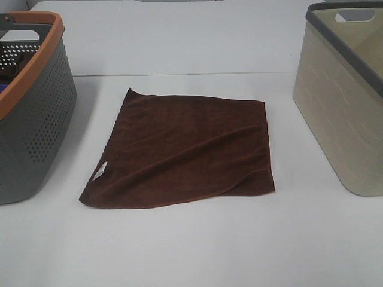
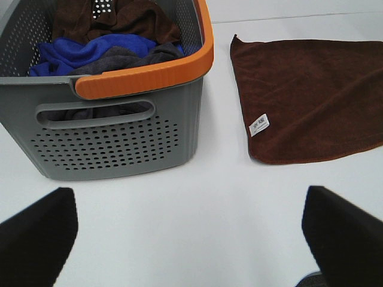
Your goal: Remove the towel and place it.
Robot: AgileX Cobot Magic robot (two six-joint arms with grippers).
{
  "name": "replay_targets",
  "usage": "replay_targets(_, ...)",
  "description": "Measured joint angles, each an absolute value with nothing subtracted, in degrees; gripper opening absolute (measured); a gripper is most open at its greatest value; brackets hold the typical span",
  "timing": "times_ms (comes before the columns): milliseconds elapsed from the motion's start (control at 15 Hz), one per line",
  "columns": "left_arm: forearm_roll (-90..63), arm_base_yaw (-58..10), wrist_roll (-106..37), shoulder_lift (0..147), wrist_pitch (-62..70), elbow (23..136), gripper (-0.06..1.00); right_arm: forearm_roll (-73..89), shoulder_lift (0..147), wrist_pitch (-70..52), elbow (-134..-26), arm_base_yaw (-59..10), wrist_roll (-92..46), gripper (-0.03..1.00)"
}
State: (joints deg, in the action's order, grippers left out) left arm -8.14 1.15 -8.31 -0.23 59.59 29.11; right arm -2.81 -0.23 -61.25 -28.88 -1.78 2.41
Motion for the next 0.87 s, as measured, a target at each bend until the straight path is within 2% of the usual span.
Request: replay_targets(867,-8.14,1.15,-8.42,-0.23,59.59,29.11,0.97,-2.81,-0.23,-61.25,-28.88,-1.78,2.41,0.59)
